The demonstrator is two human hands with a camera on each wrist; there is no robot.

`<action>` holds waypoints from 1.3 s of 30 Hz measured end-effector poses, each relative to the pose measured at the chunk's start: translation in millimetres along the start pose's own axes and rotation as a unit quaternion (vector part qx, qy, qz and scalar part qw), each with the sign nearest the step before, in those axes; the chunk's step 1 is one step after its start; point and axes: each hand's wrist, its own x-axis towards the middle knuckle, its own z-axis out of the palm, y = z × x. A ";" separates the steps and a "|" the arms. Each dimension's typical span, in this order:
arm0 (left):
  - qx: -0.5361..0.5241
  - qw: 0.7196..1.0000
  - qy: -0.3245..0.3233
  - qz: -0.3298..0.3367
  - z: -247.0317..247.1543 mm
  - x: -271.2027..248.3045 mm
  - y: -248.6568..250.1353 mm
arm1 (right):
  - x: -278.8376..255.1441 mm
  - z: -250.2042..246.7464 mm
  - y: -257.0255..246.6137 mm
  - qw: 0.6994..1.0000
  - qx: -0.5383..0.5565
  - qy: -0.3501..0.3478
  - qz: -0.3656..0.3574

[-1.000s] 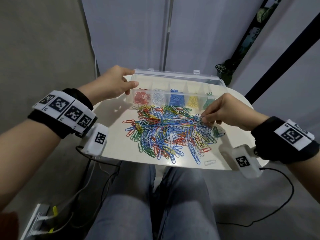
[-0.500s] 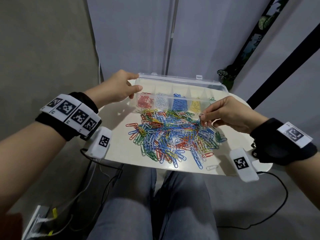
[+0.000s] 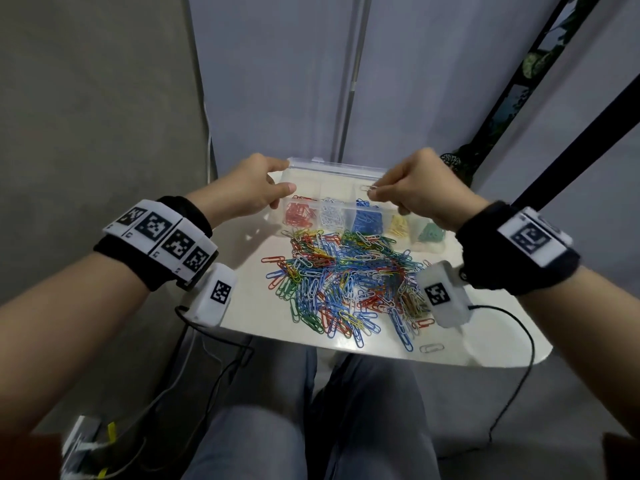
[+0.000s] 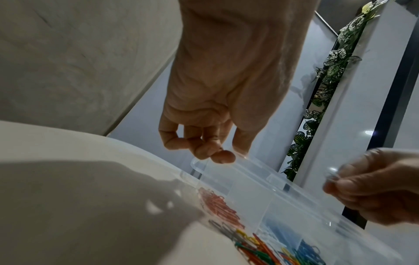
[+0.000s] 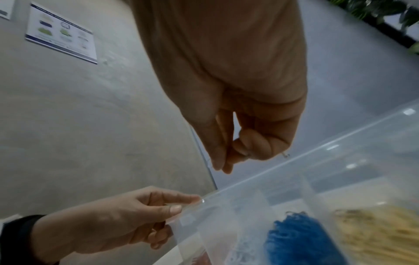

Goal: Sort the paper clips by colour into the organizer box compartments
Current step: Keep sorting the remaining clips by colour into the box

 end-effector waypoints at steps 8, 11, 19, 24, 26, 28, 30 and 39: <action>0.004 1.000 -0.001 -0.002 -1.6 -2.3 2.5 | 15.1 11.2 -13.4 0.999 0.027 -0.015 0.013; -0.001 1.000 -0.003 -0.004 -1.3 -1.1 1.7 | 3.5 -6.2 -6.0 0.999 -0.008 -0.034 -0.001; -0.007 1.000 0.000 0.000 -0.6 -0.1 0.1 | -33.2 -20.6 42.7 0.961 -0.254 -0.110 0.009; -0.008 1.000 0.004 -0.005 -1.0 0.1 0.3 | -40.7 -13.0 64.9 0.950 -0.284 -0.130 -0.019; -0.009 1.000 0.004 -0.007 -0.6 0.9 -0.1 | -40.9 -11.4 67.3 0.944 -0.295 -0.141 -0.042; -0.011 1.000 0.003 -0.009 0.1 1.6 -0.9 | -39.7 -9.8 67.1 0.947 -0.283 -0.143 -0.055; -0.010 1.000 0.003 -0.009 0.0 1.5 -1.0 | -39.0 -6.1 66.2 0.952 -0.267 -0.136 -0.061; -0.007 1.000 0.002 -0.011 -0.5 0.2 0.3 | -38.0 -10.9 61.7 0.995 -0.059 -0.080 0.024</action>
